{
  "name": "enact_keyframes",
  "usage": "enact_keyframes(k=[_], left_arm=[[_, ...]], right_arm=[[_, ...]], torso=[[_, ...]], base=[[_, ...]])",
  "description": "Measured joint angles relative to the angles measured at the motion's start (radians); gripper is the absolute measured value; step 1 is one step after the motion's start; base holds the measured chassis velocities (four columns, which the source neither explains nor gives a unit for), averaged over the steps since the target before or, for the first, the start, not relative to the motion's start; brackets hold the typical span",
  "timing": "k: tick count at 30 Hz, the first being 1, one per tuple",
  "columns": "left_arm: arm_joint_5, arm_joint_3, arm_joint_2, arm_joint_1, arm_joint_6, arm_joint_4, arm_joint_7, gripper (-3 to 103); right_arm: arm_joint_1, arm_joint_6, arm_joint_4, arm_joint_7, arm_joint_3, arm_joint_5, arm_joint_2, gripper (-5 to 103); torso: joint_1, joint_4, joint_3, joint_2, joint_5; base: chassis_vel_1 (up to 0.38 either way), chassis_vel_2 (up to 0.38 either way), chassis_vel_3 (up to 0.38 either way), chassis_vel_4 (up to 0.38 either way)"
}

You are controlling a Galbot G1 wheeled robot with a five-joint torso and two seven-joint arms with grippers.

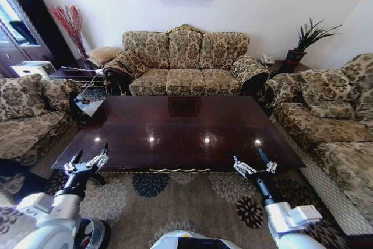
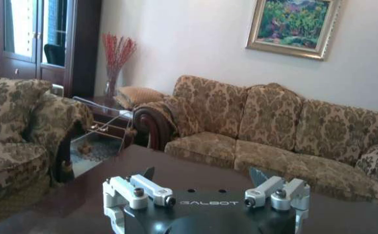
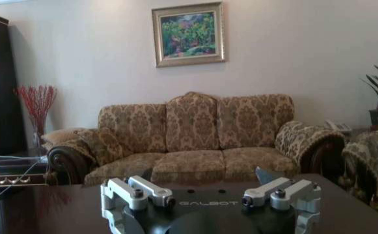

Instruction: Move to the front of the table and place the trash on the table into the trash bin.

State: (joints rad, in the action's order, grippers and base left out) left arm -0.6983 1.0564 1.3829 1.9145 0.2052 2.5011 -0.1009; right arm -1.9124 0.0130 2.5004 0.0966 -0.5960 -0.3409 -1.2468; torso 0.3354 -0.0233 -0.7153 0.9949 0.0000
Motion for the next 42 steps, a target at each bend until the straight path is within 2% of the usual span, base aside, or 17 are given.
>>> enact_keyframes(k=[42], left_arm=[[0.001, 0.0, 0.0, 0.0, -0.002, -0.001, 0.002, 99]], right_arm=[[0.0, -0.001, 0.0, -0.001, -0.001, -0.001, 0.0, 100]], torso=[[0.0, 0.0, 0.0, 0.0, 0.0]], base=[[0.0, 0.0, 0.0, 0.0]])
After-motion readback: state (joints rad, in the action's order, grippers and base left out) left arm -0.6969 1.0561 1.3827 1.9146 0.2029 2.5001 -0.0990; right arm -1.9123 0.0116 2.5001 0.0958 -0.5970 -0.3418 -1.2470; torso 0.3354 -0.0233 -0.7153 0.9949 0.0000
